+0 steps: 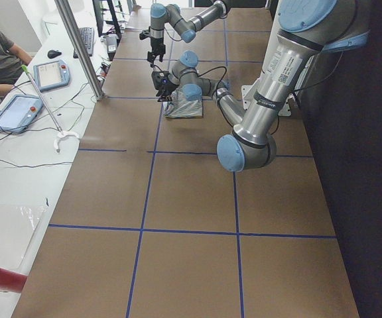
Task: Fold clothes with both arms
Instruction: 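Lay the folded edge down and open both grippers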
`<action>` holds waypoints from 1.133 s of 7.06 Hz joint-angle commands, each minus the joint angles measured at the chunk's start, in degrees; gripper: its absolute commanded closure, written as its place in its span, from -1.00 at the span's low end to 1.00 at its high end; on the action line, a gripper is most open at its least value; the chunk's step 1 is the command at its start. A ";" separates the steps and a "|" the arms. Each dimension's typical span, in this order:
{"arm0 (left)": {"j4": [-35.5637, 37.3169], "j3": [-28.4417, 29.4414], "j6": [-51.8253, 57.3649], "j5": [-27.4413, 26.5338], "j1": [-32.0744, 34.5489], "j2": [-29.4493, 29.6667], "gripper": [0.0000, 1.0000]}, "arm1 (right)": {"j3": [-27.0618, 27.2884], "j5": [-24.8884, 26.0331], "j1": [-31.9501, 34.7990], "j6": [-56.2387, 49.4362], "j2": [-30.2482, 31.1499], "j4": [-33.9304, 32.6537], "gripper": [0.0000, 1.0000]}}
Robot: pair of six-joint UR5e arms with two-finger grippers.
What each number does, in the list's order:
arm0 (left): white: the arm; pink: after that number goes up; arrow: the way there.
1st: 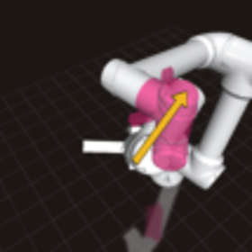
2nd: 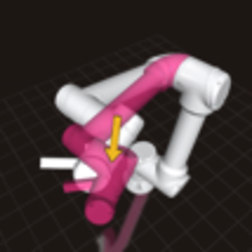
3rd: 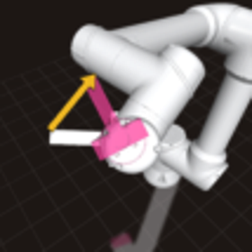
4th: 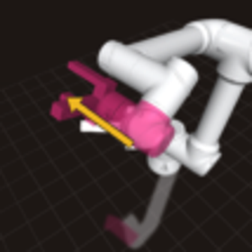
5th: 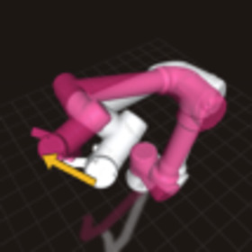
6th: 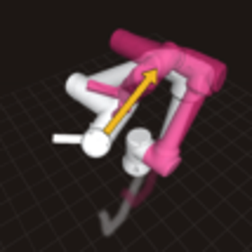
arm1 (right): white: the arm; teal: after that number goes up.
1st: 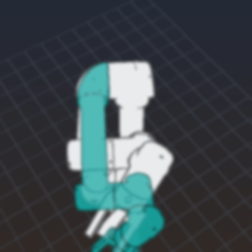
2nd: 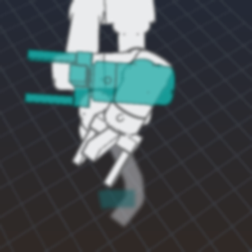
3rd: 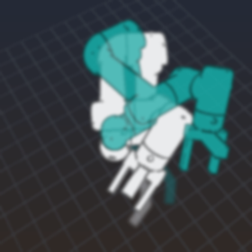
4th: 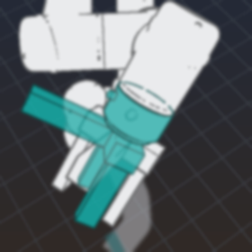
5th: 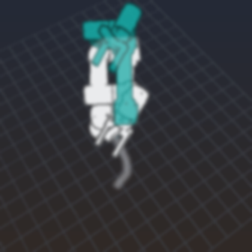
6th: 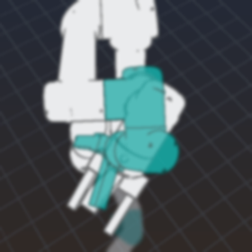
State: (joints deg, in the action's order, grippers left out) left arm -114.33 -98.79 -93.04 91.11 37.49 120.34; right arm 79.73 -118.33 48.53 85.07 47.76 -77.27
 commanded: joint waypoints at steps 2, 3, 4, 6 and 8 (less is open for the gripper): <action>0.95 11.17 9.63 5.22 -6.00 8.89 1.00 | 9.47 0.21 1.03 -3.85 8.39 0.10 -1.00; 0.86 16.56 15.89 6.87 -6.11 12.52 1.00 | 10.27 0.21 1.39 -3.94 9.10 0.10 -1.00; 0.95 17.92 22.39 8.37 -6.11 13.08 1.00 | 10.36 0.21 1.39 -3.94 9.37 0.10 -1.00; 1.04 24.48 25.52 10.75 -6.20 18.76 1.00 | 11.50 0.12 1.48 -3.94 9.80 0.10 -1.00; 0.08 26.44 29.38 10.59 -4.02 18.62 1.00 | 11.50 0.30 1.30 -3.86 10.50 0.27 -1.00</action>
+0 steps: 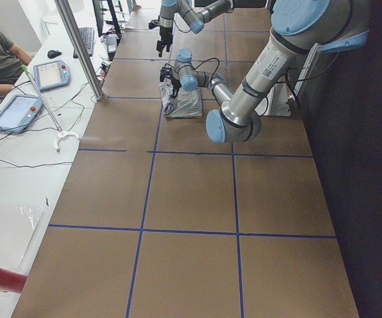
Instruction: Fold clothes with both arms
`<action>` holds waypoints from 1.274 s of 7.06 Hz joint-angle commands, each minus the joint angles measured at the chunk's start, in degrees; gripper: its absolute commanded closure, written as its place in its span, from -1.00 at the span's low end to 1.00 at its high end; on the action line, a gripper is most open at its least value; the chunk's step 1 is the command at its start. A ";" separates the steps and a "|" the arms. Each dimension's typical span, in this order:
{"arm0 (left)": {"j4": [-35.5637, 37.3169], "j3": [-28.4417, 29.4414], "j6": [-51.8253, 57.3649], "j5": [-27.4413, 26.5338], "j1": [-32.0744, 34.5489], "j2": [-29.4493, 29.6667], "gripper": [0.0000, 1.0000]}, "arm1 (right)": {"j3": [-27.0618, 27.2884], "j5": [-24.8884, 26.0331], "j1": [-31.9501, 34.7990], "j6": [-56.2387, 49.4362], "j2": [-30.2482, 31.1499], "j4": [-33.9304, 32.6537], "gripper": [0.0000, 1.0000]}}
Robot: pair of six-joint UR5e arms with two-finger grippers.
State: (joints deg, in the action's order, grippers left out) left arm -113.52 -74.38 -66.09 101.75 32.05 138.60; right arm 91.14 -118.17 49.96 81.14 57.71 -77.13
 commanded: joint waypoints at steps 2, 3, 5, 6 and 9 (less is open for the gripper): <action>-6.86 8.88 4.04 -0.15 3.71 0.97 1.00 | 0.09 0.66 -0.74 0.07 1.35 0.31 -1.00; -8.19 11.86 7.96 -0.06 7.38 1.93 1.00 | 0.09 1.10 -0.83 0.07 1.44 0.40 -1.00; -9.00 12.07 10.54 4.64 12.84 3.51 1.00 | 1.83 1.54 -0.83 0.42 2.66 0.40 -1.00; -8.39 9.37 10.63 9.73 14.78 3.09 1.00 | 1.84 1.54 -0.83 0.07 3.02 0.40 -1.00; -5.22 -13.51 16.22 12.50 19.26 -15.38 1.00 | 5.69 0.58 1.88 -10.59 10.10 0.40 -1.00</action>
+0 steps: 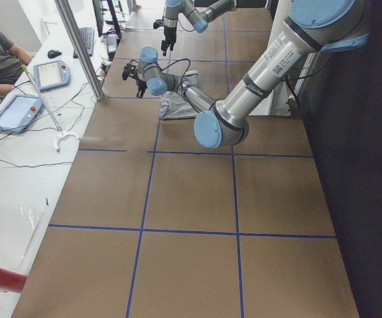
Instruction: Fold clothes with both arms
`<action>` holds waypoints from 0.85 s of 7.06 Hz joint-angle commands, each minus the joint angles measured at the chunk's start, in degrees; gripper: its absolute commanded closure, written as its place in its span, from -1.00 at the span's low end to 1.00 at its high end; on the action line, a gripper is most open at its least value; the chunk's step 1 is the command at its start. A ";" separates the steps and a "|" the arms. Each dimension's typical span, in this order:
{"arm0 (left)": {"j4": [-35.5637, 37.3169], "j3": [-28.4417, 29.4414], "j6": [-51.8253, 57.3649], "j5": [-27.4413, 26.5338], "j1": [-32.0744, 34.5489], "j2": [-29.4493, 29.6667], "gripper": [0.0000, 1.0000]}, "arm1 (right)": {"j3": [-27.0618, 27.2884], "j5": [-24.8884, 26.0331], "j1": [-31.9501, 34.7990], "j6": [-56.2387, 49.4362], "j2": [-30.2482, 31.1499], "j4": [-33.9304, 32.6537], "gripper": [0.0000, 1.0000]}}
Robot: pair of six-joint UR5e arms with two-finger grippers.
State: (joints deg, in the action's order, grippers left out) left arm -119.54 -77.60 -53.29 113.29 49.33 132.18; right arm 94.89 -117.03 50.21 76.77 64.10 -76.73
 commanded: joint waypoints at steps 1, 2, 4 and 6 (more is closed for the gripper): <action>0.80 -15.60 9.11 4.97 6.26 -15.92 1.00 | 3.27 -1.35 4.86 -13.93 7.76 0.00 -1.00; 0.72 -17.74 15.96 9.62 11.35 -21.30 1.00 | 3.98 -3.44 9.51 -22.71 12.06 0.00 -1.00; 1.76 -20.04 30.10 12.74 22.33 -32.29 1.00 | 4.60 -11.07 22.41 -44.57 21.73 -0.26 -1.00; 16.98 -20.57 42.07 12.92 32.52 -34.79 1.00 | 4.60 -14.44 34.29 -63.68 30.00 -1.83 -1.00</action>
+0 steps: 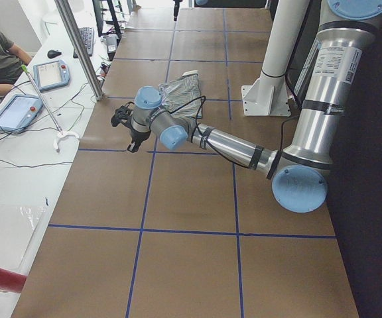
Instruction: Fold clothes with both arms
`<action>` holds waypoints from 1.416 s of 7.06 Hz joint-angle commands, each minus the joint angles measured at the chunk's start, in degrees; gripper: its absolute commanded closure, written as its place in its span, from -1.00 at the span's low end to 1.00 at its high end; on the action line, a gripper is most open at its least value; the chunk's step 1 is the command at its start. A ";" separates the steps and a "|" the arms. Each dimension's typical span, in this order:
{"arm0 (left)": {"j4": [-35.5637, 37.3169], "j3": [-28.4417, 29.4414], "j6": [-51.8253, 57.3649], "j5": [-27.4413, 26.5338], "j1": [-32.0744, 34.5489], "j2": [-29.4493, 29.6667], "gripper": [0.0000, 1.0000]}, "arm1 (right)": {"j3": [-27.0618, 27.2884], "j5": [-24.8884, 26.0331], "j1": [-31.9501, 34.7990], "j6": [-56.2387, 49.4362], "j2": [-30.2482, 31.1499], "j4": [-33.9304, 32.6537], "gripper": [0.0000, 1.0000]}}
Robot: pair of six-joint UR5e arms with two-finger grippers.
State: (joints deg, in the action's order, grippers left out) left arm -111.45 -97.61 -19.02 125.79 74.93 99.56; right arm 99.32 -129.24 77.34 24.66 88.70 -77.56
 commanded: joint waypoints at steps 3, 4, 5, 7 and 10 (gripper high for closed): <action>23.71 -0.99 23.13 4.46 17.79 -3.31 -0.04 | 5.09 -3.56 14.48 -27.21 9.12 -15.81 -1.00; 23.73 -0.74 22.89 6.64 17.62 -7.32 -0.99 | 5.44 -2.78 15.64 -33.47 8.61 -20.22 -1.00; 22.69 -0.47 22.80 8.75 17.62 -11.54 -1.00 | 5.62 -1.47 15.74 -37.71 8.95 -21.04 -1.00; 26.86 -0.81 20.07 6.49 17.62 -14.36 -1.00 | 5.45 3.38 14.43 -39.68 9.21 -21.66 -1.00; 21.27 1.19 19.54 6.66 17.18 -15.98 -1.00 | 1.16 -0.90 13.46 -39.51 8.34 -21.40 -1.00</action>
State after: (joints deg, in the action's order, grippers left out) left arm -89.24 -97.38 0.66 132.35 92.16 83.47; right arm 102.54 -127.74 91.46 -14.86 97.60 -99.10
